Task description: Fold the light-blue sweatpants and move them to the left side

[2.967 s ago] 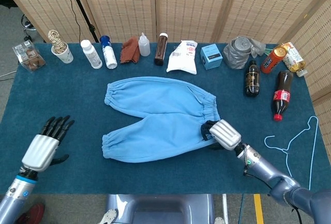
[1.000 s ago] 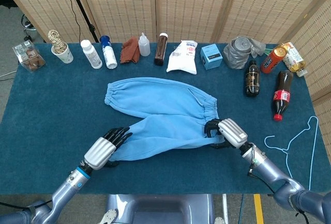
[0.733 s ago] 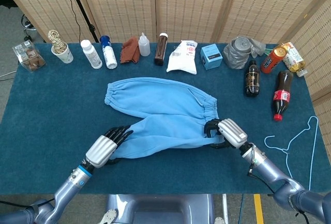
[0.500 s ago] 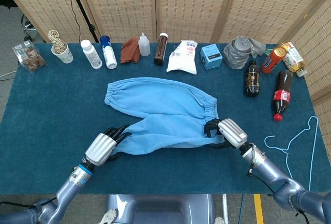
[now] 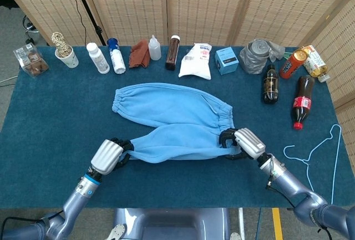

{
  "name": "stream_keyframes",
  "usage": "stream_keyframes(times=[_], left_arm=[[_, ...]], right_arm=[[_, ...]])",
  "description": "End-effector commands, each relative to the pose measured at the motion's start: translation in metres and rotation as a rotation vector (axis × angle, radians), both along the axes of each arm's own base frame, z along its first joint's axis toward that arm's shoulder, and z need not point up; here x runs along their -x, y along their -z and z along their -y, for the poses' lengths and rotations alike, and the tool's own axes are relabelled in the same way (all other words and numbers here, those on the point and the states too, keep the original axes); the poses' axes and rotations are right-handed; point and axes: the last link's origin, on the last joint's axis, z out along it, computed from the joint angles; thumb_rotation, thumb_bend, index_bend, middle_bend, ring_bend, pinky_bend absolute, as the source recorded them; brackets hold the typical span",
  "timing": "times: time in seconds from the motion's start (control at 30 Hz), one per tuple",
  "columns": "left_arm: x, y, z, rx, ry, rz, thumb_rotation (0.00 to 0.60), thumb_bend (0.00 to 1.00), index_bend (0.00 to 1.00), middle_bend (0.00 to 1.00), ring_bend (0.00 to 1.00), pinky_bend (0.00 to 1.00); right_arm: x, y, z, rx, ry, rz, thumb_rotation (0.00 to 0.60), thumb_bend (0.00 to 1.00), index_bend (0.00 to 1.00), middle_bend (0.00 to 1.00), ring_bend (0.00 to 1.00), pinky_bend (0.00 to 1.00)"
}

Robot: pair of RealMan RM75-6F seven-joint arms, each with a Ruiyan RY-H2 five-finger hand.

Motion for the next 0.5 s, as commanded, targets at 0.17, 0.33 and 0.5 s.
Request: stream_keyframes(times=[0.17,0.33,0.5], left_arm=[[0.0,-0.007,-0.008,-0.038,-0.012,0.027,0.6,0.53,0.69,0.57,0.64,0.61],[-0.005,-0.021,-0.019,-0.044,0.021,-0.015,0.6,0.53,0.7,0.57,0.64,0.61],[-0.016,-0.039,-0.038,-0.07,0.026,-0.074,0.6,0.53,0.71,0.58,0.64,0.61]], right_arm=[[-0.004,0.0,0.0,-0.011,0.0,0.018,0.6,0.53,0.67,0.48,0.41,0.63],[-0.015,-0.002,0.004,-0.029,0.002,0.053,0.6,0.53,0.67,0.48,0.4,0.63],[-0.033,-0.006,0.019,-0.023,0.012,0.07,0.6,0.54,0.67,0.48,0.4,0.63]])
